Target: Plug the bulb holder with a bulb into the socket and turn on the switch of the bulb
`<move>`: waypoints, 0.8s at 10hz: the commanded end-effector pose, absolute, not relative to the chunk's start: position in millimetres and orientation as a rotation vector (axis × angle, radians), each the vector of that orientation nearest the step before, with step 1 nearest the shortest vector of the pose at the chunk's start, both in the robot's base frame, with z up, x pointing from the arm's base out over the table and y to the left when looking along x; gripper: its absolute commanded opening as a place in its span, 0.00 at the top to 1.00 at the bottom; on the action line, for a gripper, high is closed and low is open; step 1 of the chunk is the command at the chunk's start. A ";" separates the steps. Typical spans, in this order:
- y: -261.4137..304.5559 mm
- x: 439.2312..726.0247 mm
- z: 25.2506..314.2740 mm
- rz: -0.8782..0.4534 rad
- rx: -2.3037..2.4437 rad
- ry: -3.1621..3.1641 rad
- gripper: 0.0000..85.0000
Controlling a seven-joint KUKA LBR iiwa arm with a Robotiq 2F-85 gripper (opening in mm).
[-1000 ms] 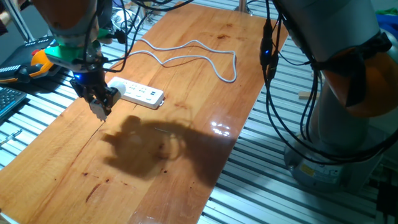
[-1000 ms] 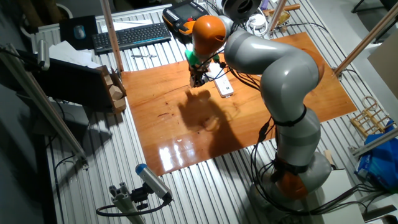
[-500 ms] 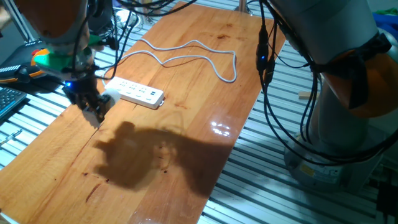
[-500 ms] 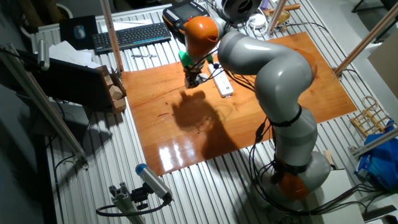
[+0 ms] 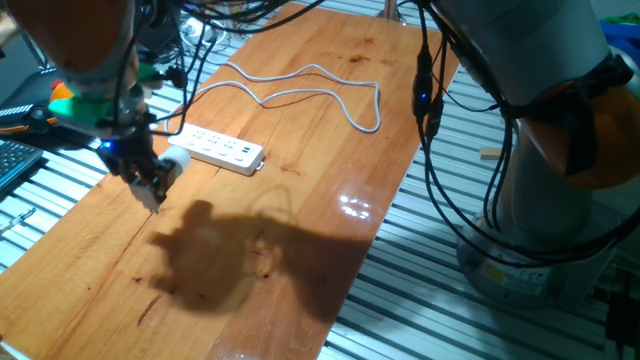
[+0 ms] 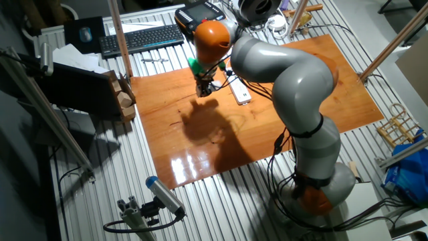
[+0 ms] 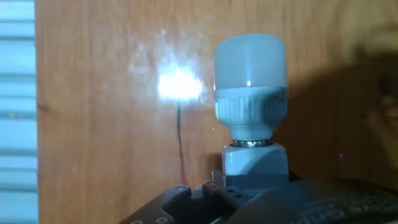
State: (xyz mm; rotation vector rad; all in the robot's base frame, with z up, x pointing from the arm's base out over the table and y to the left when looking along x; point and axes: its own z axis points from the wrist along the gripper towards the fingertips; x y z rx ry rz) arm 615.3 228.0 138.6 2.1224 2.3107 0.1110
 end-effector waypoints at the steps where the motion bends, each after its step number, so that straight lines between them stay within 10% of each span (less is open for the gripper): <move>1: 221.8 617.1 139.7 0.111 2.122 2.311 1.00; 8: 218.7 619.3 141.9 0.144 2.120 2.293 1.00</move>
